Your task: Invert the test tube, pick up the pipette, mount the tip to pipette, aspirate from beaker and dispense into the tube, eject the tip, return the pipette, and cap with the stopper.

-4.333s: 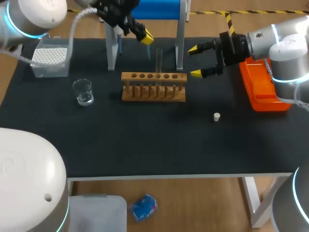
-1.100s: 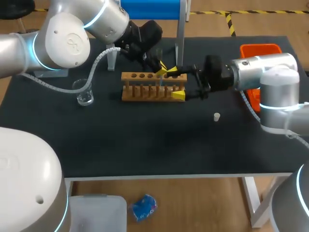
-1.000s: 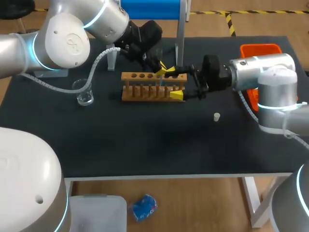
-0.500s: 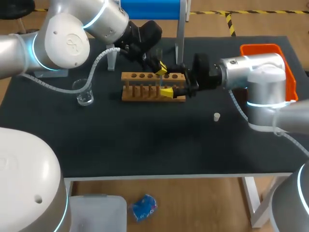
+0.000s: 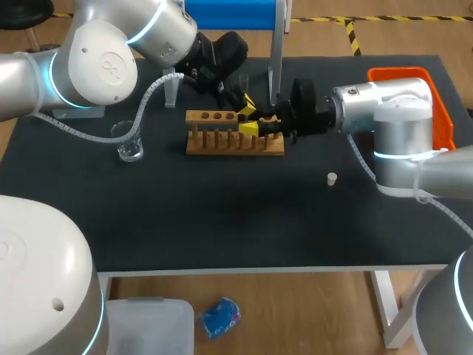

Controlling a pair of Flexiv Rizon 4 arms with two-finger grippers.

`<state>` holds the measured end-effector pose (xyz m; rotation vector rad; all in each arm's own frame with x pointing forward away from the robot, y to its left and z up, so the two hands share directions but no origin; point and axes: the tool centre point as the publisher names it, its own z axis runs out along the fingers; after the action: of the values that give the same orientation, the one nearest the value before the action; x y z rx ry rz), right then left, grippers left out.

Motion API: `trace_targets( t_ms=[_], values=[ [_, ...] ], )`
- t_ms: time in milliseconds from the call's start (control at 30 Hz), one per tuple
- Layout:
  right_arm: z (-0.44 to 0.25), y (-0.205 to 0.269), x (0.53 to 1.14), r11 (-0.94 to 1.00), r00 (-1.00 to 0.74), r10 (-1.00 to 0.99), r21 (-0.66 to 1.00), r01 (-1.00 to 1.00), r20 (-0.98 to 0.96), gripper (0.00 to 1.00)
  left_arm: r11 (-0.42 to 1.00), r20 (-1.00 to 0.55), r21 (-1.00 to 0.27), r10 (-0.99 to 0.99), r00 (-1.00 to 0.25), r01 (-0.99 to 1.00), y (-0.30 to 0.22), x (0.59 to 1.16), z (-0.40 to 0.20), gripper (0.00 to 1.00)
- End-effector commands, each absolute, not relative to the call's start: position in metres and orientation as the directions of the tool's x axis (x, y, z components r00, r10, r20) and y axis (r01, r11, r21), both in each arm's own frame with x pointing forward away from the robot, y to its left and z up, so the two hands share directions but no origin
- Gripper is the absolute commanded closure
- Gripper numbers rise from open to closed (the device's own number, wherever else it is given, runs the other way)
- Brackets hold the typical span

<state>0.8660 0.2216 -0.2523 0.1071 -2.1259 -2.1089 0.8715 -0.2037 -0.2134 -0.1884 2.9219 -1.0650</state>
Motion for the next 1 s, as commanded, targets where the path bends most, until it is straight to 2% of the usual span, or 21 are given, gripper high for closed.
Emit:
trace_targets(
  t_ms=[33, 267, 333, 367, 733, 767, 1000],
  values=[
    [-0.250, 0.218, 0.866, 0.016, -0.987, -0.154, 0.998, 0.053, 0.055, 0.70, 0.762, 0.019, -0.639, -0.122, -0.992, -0.106, -0.204, 0.872, -0.212, 1.00],
    [-0.248, 0.217, 0.867, 0.021, -0.986, -0.155, 0.998, 0.053, 0.056, 0.73, 0.762, 0.019, -0.639, -0.122, -0.992, -0.106, -0.204, 0.872, -0.212, 1.00],
    [-0.248, 0.217, 0.867, 0.022, -0.986, -0.156, 0.998, 0.054, 0.057, 0.83, 0.762, 0.019, -0.639, -0.122, -0.992, -0.106, -0.204, 0.872, -0.212, 1.00],
    [-0.248, 0.217, 0.867, 0.024, -0.986, -0.156, 0.998, 0.055, 0.058, 1.00, 0.762, 0.019, -0.639, -0.122, -0.992, -0.106, -0.204, 0.872, -0.212, 1.00],
    [-0.248, 0.217, 0.866, 0.023, -0.987, -0.153, 0.998, 0.053, 0.056, 1.00, 0.762, 0.019, -0.639, -0.122, -0.992, -0.106, -0.204, 0.872, -0.212, 1.00],
    [-0.248, 0.217, 0.867, 0.022, -0.987, -0.153, 0.998, 0.053, 0.056, 1.00, 0.762, 0.019, -0.639, -0.122, -0.992, -0.106, -0.204, 0.872, -0.212, 0.00],
    [-0.246, 0.203, 0.866, 0.014, -0.987, -0.154, 0.999, 0.046, 0.047, 1.00, 0.762, 0.019, -0.639, -0.122, -0.992, -0.106, -0.204, 0.872, -0.212, 0.00]
  ],
)
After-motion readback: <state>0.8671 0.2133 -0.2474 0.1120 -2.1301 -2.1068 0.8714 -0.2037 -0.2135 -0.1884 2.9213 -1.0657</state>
